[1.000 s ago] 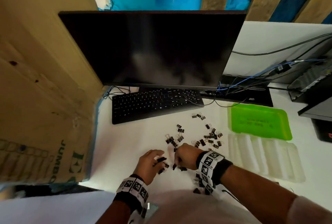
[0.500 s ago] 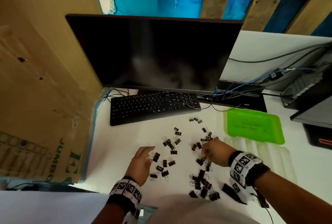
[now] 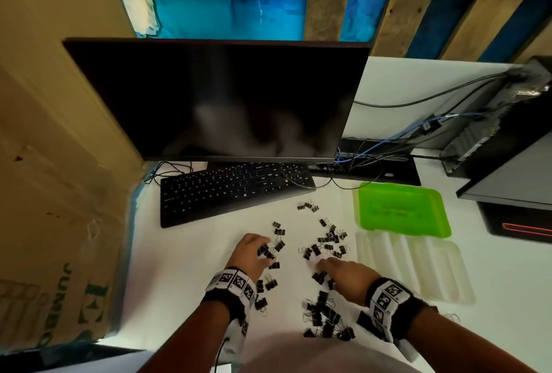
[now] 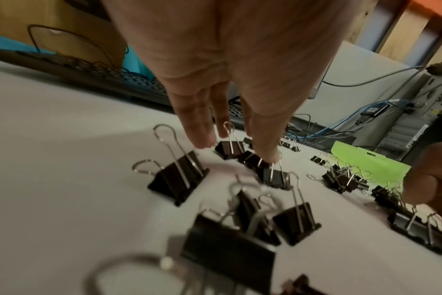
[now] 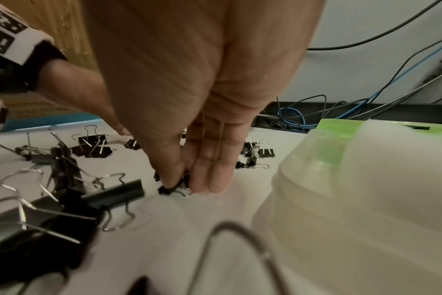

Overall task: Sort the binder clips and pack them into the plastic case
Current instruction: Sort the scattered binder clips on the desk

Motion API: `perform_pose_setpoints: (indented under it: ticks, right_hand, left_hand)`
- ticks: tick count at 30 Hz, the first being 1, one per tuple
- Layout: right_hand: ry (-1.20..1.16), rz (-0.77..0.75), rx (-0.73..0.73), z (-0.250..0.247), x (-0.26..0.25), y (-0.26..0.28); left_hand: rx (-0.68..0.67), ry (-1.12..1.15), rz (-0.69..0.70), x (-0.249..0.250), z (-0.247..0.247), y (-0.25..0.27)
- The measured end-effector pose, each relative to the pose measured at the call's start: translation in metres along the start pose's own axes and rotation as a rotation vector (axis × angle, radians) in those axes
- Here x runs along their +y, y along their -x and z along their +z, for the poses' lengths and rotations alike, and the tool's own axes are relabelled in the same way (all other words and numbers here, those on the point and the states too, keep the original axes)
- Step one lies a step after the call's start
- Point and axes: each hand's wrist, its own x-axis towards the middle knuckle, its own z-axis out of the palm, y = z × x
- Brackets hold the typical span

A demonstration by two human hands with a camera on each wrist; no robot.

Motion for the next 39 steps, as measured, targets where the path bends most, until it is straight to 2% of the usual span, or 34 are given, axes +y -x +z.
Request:
perform_pose_setpoints:
  ticks: [3,8,12,15,19,23,25,27,31,36,39]
  right_hand:
    - [0.064,0.014,-0.009,-0.002,0.007,-0.001]
    - [0.069,0.096,0.073,-0.011,0.011,-0.006]
    - [-0.059,0.135,0.075,-0.013,0.015,-0.011]
    - [-0.29,0.096,0.097,-0.025,0.017,-0.007]
    - [-0.518,0.078,0.187,-0.041,0.026,-0.005]
    - [-0.6,0.188,0.332,-0.054,0.034,-0.012]
    - [-0.555,0.229,0.34,-0.057,0.032,-0.016]
    - [-0.395,0.246,0.288,-0.054,0.027,-0.022]
    - [-0.231,0.159,0.172,-0.046,0.011,-0.037]
    - [-0.06,0.149,0.125,-0.037,-0.001,-0.048]
    - [0.006,0.158,0.106,-0.037,0.001,-0.048]
  left_hand:
    - [0.024,-0.02,0.009,-0.002,0.004,-0.003]
    - [0.091,-0.036,0.057,-0.005,0.003,-0.009]
    - [0.143,0.038,0.069,0.0,-0.005,-0.012]
    - [0.177,0.084,0.106,0.009,-0.01,-0.014]
    - [0.08,0.134,0.19,0.03,-0.008,-0.014]
    - [-0.074,0.08,0.187,0.049,0.018,-0.018]
    - [-0.128,-0.011,0.17,0.054,0.031,-0.022]
    - [-0.148,-0.096,0.189,0.059,0.039,-0.027]
    - [-0.125,-0.206,0.218,0.068,0.047,-0.032]
    - [-0.117,-0.166,0.166,0.067,0.046,-0.031]
    - [-0.137,-0.031,0.152,0.064,0.037,-0.028]
